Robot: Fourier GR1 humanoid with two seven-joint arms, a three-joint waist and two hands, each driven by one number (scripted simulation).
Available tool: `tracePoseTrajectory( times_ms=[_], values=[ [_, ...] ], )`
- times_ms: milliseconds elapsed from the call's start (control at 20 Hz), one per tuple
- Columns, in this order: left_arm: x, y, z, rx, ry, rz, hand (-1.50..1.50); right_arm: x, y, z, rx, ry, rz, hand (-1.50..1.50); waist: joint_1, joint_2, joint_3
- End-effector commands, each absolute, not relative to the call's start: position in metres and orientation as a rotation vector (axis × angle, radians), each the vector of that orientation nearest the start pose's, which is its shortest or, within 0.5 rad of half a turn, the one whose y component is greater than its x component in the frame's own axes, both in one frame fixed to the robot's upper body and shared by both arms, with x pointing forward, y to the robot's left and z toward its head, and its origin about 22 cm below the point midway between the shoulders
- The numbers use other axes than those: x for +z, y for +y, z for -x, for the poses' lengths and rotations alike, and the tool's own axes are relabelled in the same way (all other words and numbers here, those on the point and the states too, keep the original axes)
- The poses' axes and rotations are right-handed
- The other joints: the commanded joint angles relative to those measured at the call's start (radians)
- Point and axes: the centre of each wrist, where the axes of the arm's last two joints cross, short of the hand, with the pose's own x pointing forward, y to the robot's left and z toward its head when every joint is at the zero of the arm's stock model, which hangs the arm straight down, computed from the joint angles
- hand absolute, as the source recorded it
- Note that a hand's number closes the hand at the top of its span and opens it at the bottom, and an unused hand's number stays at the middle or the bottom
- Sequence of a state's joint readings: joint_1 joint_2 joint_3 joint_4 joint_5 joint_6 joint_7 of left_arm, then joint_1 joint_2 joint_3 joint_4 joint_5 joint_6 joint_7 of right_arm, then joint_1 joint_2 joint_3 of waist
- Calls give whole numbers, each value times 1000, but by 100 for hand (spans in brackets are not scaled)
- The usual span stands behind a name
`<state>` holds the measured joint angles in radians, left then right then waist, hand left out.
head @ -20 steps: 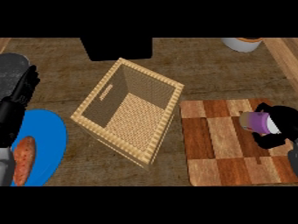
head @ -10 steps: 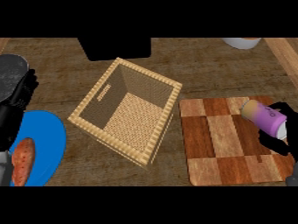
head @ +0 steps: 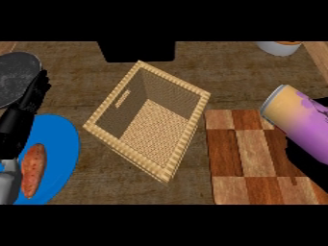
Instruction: Pick the can from the cutting board and place it in the basket
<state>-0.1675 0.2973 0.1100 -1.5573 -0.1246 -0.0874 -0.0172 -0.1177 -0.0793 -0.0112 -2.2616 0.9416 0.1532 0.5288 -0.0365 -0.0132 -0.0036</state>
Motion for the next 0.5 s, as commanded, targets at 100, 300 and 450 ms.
tracePoseTrajectory(
  times_ms=[100, 300, 450],
  values=[
    [62, 292, -286, -379, -1722, -290, 0, 242, -179, -169, 394, -1726, 964, 150, 35, 9, 0],
    [75, 283, -292, -391, -1727, -288, 0, 276, -138, -186, 445, -1702, 927, 150, 45, 7, 0],
    [75, 291, -295, -398, -1717, -300, 0, 291, -104, -201, 476, -1660, 916, 150, 52, 9, 1]
  ],
)
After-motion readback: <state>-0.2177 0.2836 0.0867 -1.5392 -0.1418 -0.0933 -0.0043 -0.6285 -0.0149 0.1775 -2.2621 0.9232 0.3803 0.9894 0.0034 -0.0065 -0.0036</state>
